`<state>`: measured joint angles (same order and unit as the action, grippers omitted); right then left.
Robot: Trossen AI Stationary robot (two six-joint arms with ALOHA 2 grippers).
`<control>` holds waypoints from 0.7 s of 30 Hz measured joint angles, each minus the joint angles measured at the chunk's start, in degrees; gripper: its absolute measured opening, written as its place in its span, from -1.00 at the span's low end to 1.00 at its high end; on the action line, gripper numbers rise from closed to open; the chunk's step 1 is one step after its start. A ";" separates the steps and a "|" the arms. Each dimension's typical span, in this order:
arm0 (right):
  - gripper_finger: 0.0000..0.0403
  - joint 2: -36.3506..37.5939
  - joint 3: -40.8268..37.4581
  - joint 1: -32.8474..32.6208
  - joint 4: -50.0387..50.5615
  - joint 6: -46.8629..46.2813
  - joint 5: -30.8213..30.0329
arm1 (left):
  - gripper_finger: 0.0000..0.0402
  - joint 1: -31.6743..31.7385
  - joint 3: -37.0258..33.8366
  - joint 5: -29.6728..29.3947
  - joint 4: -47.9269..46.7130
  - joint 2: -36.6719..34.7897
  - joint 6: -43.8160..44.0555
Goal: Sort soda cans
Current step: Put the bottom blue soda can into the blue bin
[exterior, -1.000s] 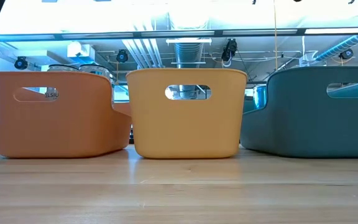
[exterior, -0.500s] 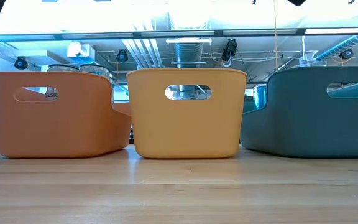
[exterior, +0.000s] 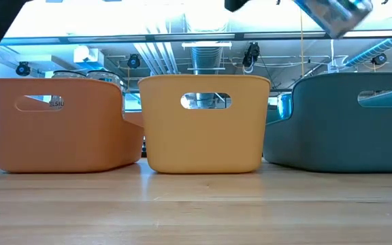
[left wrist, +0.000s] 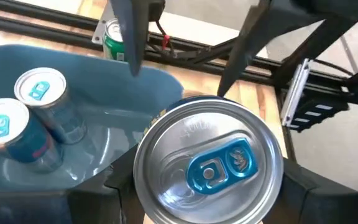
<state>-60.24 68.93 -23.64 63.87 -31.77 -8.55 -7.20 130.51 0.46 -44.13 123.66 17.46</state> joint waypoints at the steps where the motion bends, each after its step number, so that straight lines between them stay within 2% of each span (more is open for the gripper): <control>1: 0.72 0.59 0.00 0.00 0.88 -0.32 -0.04 | 0.04 0.13 1.39 -0.48 -0.41 1.30 -0.28; 3: 0.78 1.92 0.00 0.00 1.94 -1.12 -0.48 | 0.04 0.34 4.46 -1.97 -1.74 4.24 -0.57; 7: 0.80 4.15 -0.11 0.00 2.26 -2.64 -1.06 | 0.04 1.59 3.02 -2.88 -0.60 6.69 0.17; 21: 0.81 4.85 -1.45 0.02 1.40 -3.98 -3.66 | 0.04 4.33 3.25 -8.78 -5.92 9.10 -1.91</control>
<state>-55.40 67.47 -23.62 65.27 -35.75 -12.21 -2.88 133.76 -8.32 -50.05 132.76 15.55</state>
